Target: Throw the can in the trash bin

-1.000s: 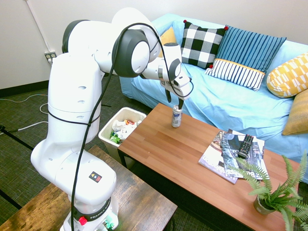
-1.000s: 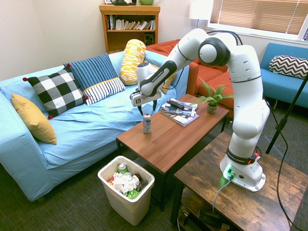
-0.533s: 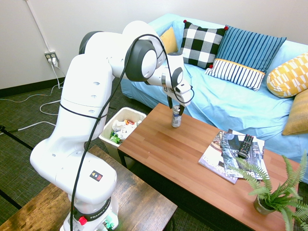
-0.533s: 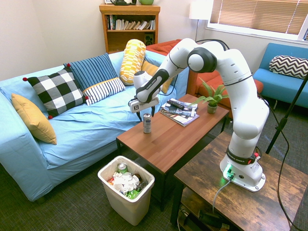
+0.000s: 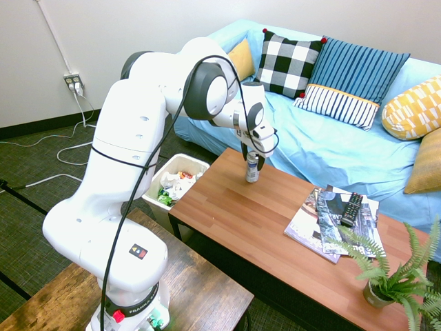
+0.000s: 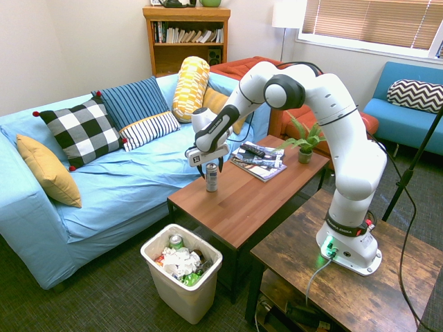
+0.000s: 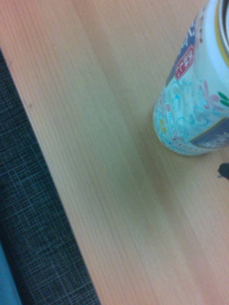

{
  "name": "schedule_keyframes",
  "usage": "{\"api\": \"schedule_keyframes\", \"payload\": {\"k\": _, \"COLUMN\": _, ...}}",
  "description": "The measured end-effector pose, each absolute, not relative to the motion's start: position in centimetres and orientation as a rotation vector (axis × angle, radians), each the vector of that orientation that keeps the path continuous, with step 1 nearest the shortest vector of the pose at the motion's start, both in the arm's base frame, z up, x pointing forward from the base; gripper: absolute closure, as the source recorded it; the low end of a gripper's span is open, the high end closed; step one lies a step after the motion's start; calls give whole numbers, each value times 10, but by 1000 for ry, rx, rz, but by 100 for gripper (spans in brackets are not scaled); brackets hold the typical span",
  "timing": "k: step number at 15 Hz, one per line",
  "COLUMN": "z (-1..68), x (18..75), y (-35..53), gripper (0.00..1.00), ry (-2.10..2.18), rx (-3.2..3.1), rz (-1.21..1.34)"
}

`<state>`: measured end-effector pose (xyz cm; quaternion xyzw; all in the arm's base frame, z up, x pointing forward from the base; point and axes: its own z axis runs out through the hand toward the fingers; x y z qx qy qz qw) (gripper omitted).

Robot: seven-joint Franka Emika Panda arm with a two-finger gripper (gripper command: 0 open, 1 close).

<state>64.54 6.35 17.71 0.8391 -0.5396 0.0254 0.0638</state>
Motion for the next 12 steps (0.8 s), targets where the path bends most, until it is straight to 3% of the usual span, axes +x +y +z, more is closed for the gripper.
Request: {"api": "schedule_keyframes", "payload": {"k": 12, "z": 190, "x": 650, "y": 64, "gripper": 100, "ry": -1634, "rx": 2547, "rz": 100}}
